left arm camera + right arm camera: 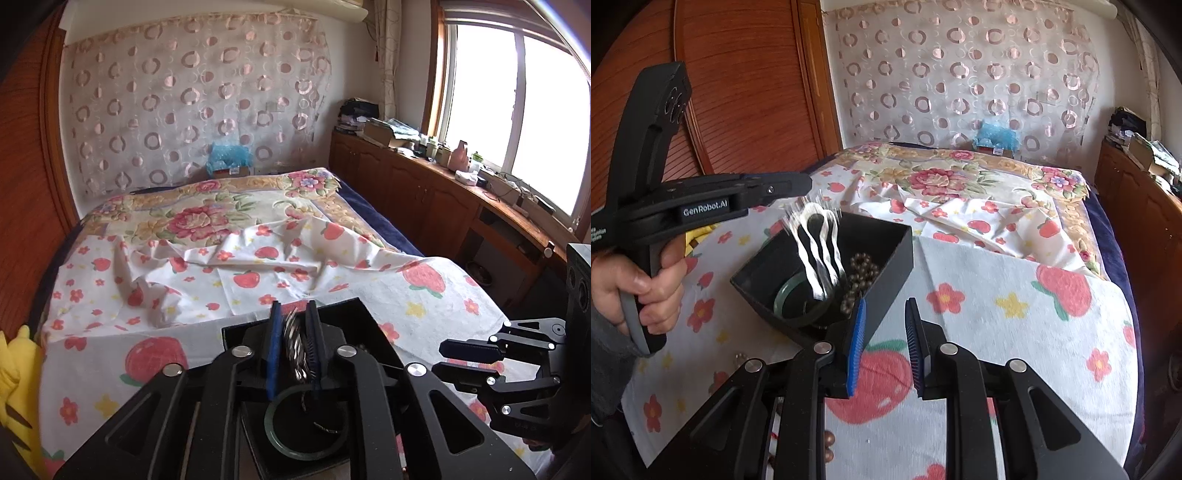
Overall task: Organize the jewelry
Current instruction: 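Lower the silver hairpins into the box and open the left tool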
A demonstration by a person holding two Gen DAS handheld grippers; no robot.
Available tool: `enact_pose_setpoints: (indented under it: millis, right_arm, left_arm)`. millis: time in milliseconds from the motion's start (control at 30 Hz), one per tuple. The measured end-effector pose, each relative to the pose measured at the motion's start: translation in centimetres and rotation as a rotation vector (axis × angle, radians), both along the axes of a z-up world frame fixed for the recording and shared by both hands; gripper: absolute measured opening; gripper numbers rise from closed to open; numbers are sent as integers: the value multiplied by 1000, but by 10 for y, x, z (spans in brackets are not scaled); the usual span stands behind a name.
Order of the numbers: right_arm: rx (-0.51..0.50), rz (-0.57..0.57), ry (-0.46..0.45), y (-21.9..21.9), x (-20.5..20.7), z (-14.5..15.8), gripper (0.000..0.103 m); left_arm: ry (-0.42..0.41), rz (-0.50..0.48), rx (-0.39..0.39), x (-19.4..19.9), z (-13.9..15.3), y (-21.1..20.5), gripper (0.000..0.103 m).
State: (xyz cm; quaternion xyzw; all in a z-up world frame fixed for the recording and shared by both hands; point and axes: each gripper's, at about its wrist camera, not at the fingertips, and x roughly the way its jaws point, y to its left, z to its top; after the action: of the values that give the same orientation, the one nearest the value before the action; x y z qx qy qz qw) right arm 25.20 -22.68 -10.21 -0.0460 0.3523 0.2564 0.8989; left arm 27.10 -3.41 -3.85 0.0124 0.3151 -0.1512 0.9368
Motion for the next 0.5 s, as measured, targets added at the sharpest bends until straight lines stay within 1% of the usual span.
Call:
enact_pose_setpoints:
  millis: [100,200,300,400,500]
  right_arm:
    - [-2,-8,7,-5,-8,-2,24]
    - [-5,-11,10,-9,-19,-3,24]
    - [-11,-3,19,-11,-32,-7,30]
    - [-22,8,36,-11,-42,-14,31]
    - [-29,19,57,-7,-49,-21,31]
  left_arm:
    - [1,-10,-17,-6,3,4,15]
    - [6,-27,-32,-24,3,9,18]
    - [4,-47,-9,-45,1,14,24]
    - [17,-55,8,-62,-7,19,24]
    - [51,-48,25,-78,-21,28,25]
